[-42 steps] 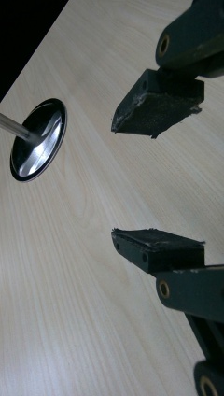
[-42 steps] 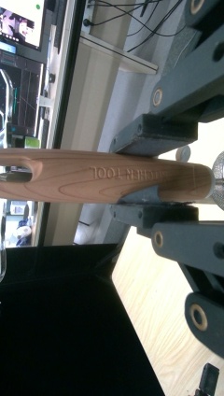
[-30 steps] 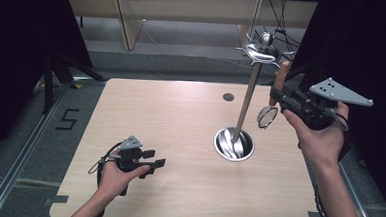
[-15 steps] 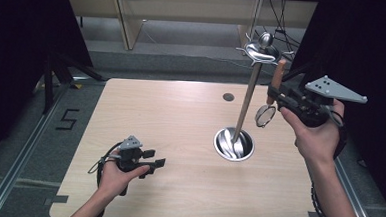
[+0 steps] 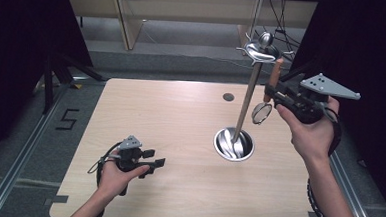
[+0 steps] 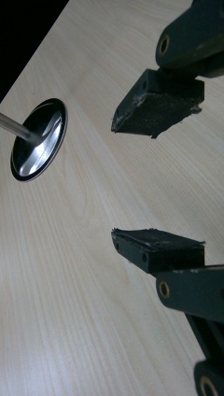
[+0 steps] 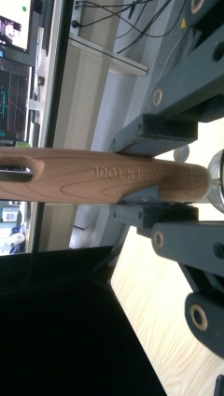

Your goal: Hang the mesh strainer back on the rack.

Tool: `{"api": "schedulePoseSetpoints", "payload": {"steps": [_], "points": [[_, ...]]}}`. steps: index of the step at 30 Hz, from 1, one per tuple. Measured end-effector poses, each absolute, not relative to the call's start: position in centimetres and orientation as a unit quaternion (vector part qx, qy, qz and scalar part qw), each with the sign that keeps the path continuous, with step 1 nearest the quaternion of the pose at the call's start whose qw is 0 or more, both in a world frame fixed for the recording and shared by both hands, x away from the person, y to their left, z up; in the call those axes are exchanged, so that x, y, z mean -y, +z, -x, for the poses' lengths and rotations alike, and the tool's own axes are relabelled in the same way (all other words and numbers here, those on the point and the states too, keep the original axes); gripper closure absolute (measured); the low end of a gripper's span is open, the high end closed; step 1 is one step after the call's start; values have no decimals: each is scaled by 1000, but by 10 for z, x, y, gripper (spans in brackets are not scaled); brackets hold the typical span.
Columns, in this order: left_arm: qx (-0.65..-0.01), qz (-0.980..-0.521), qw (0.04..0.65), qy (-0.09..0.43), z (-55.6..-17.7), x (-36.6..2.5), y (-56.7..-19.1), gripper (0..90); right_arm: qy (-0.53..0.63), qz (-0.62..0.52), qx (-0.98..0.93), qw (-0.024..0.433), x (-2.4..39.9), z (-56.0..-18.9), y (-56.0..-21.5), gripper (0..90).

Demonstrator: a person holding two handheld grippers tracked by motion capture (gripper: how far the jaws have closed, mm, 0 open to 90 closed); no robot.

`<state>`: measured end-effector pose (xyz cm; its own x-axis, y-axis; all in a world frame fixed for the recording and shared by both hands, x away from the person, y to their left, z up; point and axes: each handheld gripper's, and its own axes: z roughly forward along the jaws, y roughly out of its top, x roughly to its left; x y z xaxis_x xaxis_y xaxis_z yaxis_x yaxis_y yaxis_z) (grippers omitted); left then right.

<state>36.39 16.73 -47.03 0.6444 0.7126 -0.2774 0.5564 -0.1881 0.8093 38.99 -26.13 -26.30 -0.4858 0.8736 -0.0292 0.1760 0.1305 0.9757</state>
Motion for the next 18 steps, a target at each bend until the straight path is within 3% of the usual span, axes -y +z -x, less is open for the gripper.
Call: {"api": "schedulePoseSetpoints", "payload": {"steps": [6, 18], "points": [[-416, -764, 486, 79, -364, -167, -470, 403, 532, -393, -679, 318, 260, -388, -267, 665], [-416, -765, 484, 80, -364, -167, -470, 403, 532, -395, -671, 332, 274, -370, -277, 510]]}}
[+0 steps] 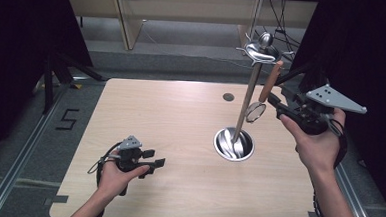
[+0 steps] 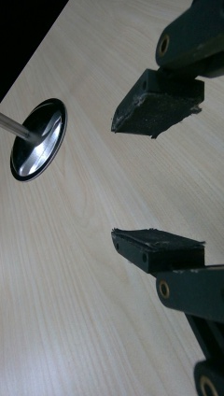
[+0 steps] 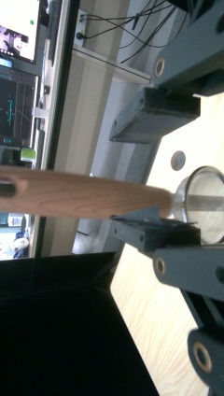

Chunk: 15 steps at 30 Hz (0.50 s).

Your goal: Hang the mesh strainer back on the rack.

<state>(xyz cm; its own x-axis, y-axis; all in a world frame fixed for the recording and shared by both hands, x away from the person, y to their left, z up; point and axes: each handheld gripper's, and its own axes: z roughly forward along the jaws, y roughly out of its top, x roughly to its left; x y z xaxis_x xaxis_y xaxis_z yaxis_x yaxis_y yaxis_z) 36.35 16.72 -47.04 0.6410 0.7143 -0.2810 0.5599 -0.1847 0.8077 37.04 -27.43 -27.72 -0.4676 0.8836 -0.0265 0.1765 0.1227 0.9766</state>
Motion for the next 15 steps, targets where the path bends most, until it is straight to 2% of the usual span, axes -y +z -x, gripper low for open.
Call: {"api": "schedulePoseSetpoints", "payload": {"steps": [7, 15], "points": [[-414, -768, 483, 78, -364, -167, -471, 402, 507, -412, -684, 324, 295, -359, -311, 476], [-416, -767, 483, 78, -364, -165, -472, 402, 476, -454, -695, 292, 317, -352, -362, 461]]}}
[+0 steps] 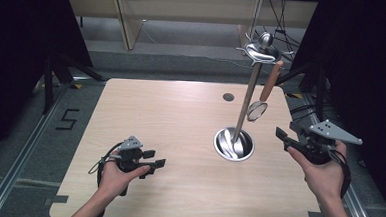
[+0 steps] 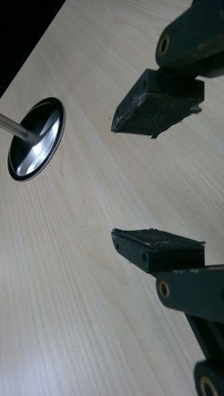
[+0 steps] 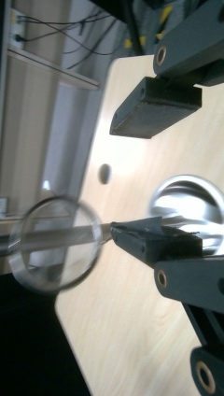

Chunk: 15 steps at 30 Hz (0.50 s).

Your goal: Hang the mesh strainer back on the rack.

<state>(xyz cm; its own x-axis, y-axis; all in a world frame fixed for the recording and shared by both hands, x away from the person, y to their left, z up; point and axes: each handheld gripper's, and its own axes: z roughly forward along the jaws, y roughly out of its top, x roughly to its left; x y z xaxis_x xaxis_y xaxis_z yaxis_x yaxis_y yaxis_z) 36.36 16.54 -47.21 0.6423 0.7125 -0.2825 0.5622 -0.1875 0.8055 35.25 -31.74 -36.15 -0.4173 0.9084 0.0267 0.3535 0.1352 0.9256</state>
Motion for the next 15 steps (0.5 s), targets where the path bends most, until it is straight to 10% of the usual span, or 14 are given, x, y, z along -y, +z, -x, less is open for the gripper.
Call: {"api": "schedulePoseSetpoints", "payload": {"steps": [15], "points": [[-416, -770, 478, 75, -364, -166, -473, 402, 435, -502, -702, 256, 346, -348, -420, 445]]}}
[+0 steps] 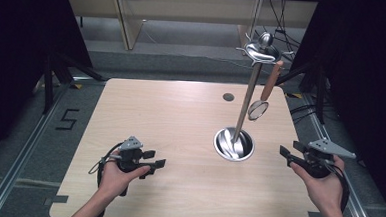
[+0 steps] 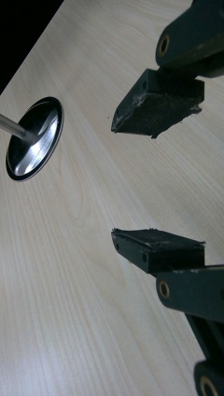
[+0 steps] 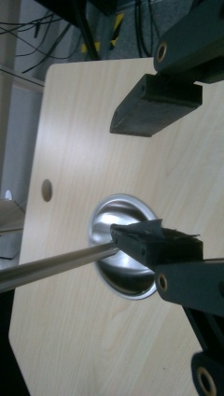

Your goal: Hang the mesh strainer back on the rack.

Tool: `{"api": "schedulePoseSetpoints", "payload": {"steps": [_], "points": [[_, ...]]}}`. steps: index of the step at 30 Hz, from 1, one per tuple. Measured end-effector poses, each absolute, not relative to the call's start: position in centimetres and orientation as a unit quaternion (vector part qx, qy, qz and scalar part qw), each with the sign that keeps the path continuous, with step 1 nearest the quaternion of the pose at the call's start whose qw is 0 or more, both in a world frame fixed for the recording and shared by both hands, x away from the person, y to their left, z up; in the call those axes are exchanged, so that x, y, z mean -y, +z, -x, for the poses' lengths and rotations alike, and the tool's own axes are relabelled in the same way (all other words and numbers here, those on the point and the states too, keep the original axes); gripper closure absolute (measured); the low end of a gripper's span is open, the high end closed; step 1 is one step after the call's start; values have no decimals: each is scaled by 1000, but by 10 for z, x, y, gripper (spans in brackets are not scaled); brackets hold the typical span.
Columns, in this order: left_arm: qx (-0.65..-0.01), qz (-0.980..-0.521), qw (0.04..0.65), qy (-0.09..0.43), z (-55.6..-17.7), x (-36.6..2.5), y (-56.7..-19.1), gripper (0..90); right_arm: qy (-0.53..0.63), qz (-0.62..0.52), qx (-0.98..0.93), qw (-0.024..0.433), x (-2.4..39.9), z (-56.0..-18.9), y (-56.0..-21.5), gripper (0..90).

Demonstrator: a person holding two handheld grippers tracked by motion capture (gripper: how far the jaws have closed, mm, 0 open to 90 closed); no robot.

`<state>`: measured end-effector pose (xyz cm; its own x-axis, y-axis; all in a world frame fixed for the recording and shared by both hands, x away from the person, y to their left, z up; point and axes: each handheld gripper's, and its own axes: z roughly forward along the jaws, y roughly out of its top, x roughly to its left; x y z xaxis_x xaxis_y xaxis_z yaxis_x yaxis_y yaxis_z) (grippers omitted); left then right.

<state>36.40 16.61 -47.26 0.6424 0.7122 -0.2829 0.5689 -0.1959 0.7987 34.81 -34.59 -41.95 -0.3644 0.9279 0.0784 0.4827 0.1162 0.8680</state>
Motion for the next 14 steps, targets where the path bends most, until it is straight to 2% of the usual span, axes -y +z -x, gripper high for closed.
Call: {"api": "schedulePoseSetpoints", "payload": {"steps": [14], "points": [[-413, -771, 479, 71, -365, -163, -474, 401, 418, -542, -691, 232, 371, -343, -455, 442]]}}
